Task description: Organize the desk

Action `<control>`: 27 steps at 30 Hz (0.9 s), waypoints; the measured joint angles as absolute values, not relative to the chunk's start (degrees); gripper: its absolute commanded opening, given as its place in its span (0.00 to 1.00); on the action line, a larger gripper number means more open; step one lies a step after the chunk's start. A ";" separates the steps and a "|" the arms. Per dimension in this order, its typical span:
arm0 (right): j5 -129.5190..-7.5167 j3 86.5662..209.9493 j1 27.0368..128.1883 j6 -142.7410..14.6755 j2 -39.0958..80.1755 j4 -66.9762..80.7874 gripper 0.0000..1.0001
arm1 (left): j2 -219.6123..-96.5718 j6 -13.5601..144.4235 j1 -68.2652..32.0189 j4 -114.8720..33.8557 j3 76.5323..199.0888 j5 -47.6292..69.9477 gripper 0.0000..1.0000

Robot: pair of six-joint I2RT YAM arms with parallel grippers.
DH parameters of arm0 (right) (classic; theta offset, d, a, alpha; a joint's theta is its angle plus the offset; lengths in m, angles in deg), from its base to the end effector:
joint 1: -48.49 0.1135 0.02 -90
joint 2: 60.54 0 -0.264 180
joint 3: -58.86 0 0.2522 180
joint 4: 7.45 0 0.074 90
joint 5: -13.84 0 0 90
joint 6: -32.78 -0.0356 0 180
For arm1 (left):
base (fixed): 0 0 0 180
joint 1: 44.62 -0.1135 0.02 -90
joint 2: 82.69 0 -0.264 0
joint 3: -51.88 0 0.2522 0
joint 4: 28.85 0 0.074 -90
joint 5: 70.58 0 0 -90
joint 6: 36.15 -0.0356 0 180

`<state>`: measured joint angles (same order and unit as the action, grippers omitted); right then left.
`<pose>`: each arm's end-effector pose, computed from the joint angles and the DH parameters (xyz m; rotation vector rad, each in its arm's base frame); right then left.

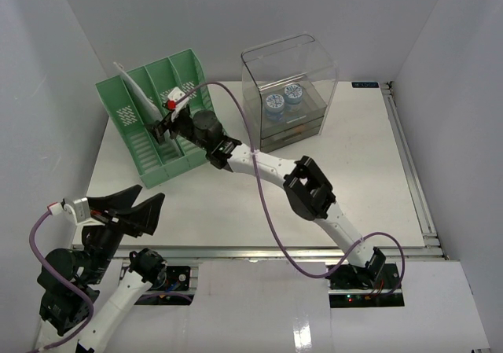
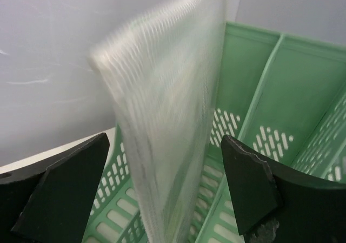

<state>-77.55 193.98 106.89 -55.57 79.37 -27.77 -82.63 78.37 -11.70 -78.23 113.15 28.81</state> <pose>0.3041 0.4926 0.2918 -0.6548 1.1759 0.8271 -0.0105 0.0137 0.3571 -0.0388 1.4025 -0.7270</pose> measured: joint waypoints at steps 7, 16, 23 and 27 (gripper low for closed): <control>-54.72 192.09 102.32 -51.00 61.00 -9.12 0.90 | -82.63 81.76 -11.70 -78.26 113.15 27.33 0.98; -42.17 179.20 96.05 -36.57 29.69 20.94 0.90 | -86.59 86.44 -11.70 -77.18 113.20 23.50 0.98; -44.30 158.69 76.08 -35.01 13.66 28.66 0.90 | -94.18 86.65 -11.70 -75.41 113.28 18.47 0.98; -50.17 142.68 69.46 -35.79 3.76 33.05 0.90 | -98.85 85.96 -11.70 -73.24 112.93 14.88 0.98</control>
<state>-50.17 142.68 69.46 -35.79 3.76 33.05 -98.85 85.96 -11.70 -73.24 112.93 14.88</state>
